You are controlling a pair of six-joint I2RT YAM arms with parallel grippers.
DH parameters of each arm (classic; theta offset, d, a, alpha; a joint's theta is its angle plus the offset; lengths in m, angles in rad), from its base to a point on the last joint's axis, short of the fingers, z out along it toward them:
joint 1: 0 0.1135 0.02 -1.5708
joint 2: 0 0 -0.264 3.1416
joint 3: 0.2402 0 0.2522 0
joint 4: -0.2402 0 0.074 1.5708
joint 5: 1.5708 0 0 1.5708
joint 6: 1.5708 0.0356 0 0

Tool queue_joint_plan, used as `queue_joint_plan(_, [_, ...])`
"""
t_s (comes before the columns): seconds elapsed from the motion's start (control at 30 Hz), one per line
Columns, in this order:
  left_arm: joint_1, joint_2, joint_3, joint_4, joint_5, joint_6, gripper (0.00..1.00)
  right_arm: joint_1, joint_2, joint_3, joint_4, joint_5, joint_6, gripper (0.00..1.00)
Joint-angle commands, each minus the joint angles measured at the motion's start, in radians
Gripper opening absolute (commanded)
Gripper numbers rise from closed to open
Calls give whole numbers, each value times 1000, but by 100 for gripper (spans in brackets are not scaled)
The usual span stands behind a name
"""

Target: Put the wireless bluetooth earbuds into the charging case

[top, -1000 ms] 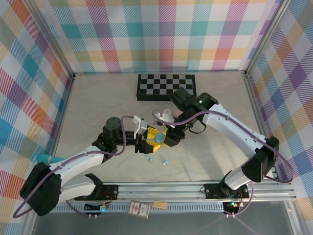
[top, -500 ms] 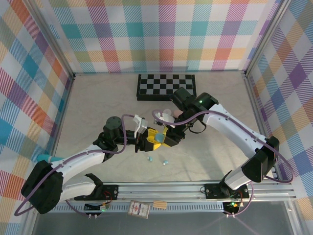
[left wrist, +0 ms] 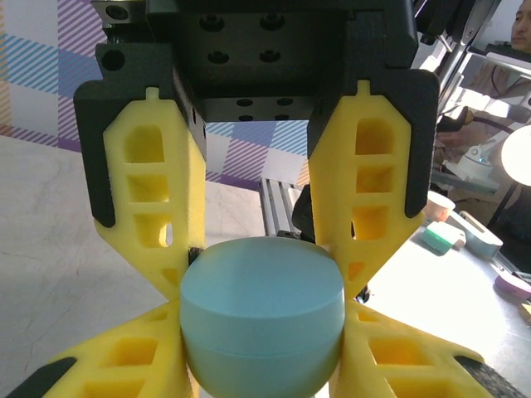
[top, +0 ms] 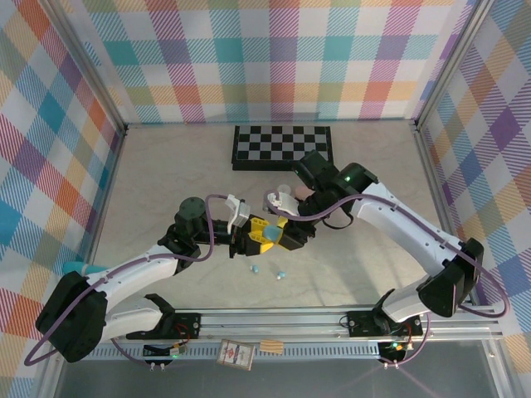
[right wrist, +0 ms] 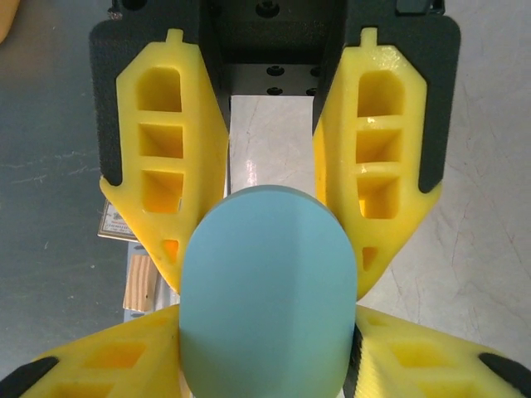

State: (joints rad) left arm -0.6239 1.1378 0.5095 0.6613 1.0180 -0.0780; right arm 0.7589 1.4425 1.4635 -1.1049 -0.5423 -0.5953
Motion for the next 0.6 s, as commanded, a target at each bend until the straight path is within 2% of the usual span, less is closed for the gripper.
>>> queue_joint_plan(0.0, [0, -9, 20, 22, 27, 30, 25, -21, -38, -14, 22, -3, 6, 47])
queue_joint_plan(0.2, [0, -5, 24, 21, 28, 33, 25, -41, -54, -29, 41, 2, 21, 55])
queue_joint_plan(0.57, [0, -8, 18, 23, 30, 48, 25, -83, -84, -32, 118, 59, 122, 56])
